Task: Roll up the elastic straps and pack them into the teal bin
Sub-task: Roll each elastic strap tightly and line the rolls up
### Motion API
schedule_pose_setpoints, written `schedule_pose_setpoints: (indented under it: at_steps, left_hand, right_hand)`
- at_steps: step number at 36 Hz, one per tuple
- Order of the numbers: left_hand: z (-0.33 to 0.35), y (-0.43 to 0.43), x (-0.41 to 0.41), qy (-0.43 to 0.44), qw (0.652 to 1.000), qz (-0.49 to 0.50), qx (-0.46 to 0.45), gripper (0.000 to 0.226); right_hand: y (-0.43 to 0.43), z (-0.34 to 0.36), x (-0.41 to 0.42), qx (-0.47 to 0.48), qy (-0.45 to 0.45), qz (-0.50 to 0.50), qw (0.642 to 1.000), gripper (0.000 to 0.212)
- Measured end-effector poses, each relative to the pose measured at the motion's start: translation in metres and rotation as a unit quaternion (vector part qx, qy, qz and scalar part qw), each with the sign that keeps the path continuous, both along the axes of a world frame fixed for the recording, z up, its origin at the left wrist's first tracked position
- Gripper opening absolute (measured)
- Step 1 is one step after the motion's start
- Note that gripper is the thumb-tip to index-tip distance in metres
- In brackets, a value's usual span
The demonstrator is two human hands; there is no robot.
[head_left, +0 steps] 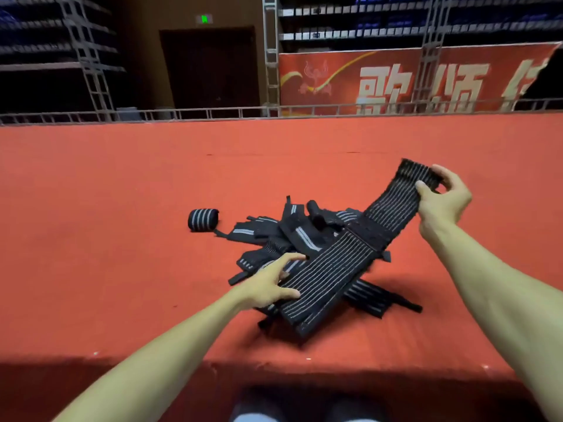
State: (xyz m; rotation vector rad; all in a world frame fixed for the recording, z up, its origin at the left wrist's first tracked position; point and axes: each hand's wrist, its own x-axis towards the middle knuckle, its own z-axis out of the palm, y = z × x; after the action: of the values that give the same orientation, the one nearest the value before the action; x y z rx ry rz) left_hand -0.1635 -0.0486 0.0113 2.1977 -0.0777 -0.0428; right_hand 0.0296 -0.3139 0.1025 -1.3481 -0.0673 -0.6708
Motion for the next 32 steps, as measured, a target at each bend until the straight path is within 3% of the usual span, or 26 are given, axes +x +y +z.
schedule_pose_setpoints:
  at_steps: [7,12,17,22,28,32]
  left_hand:
    - [-0.026,-0.017,-0.004,0.069,0.994,-0.047,0.067,0.061]
    - [-0.039,-0.036,0.007,0.052,0.973,-0.077,0.212,0.055]
    - [-0.041,-0.036,0.009,0.009,0.962,-0.064,0.266,0.045]
    - [-0.036,-0.029,0.002,-0.05,0.978,0.007,0.204,0.014]
    - [-0.035,-0.02,-0.007,-0.001,0.996,0.039,0.085,0.015]
    - [-0.037,-0.025,-0.01,0.021,0.995,0.026,0.092,0.015]
  right_hand:
    - [-0.064,-0.104,-0.03,-0.049,0.118,-0.078,0.989,0.04]
    - [-0.108,-0.143,-0.052,-0.137,0.199,-0.074,0.968,0.041]
    - [-0.125,-0.159,-0.057,-0.246,0.231,-0.054,0.94,0.044]
    - [-0.126,-0.166,-0.052,-0.285,0.237,-0.058,0.927,0.043]
    - [-0.122,-0.17,-0.051,-0.314,0.244,-0.063,0.915,0.042]
    - [-0.123,-0.174,-0.045,-0.321,0.247,-0.058,0.912,0.043]
